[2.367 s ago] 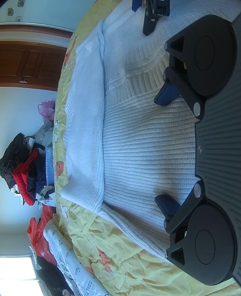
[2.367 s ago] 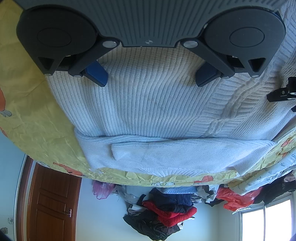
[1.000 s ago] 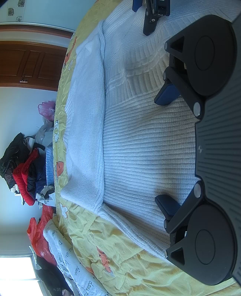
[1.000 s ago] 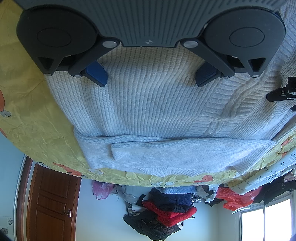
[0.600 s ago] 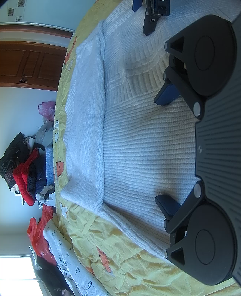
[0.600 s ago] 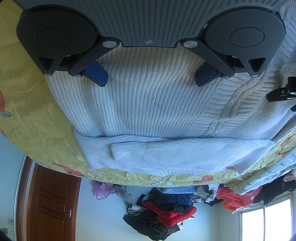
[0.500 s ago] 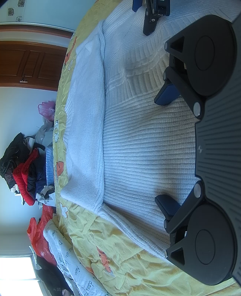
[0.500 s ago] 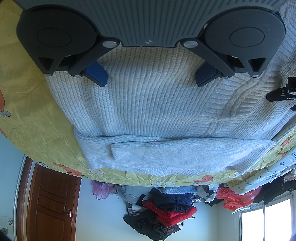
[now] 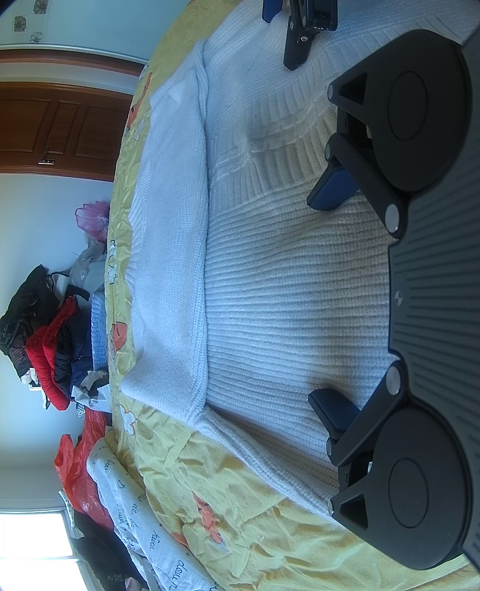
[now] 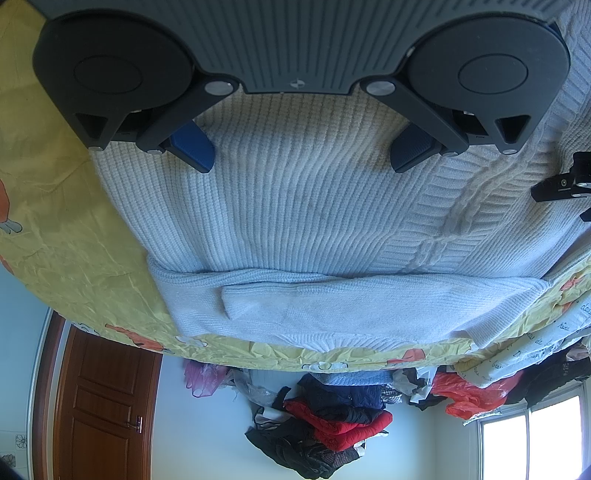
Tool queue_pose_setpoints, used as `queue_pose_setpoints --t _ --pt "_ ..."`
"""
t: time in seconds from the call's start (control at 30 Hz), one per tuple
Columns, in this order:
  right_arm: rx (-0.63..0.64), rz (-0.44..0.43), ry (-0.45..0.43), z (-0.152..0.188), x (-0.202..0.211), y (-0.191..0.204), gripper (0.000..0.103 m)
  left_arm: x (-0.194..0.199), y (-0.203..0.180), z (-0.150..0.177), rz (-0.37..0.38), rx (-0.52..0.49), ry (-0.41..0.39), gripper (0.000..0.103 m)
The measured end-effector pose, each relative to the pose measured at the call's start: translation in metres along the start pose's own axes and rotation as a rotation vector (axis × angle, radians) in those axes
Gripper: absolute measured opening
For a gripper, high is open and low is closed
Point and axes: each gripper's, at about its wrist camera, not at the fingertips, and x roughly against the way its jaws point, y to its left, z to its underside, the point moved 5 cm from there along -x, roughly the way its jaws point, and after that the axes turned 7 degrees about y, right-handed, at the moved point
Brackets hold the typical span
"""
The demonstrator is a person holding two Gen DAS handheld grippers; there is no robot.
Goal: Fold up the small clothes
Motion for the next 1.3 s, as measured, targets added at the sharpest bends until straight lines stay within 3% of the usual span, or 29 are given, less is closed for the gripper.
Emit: queue_pose_setpoints --t 0.87,1.3 --pt "0.005 0.007 -0.002 0.001 0.002 0.0 0.101 0.0 0.0 0.0 0.0 0.0 0.0 0.103" --pt "-0.005 0.005 0.0 0.019 0.018 0.0 0.102 0.0 0.0 0.0 0.001 0.001 0.0 0.103"
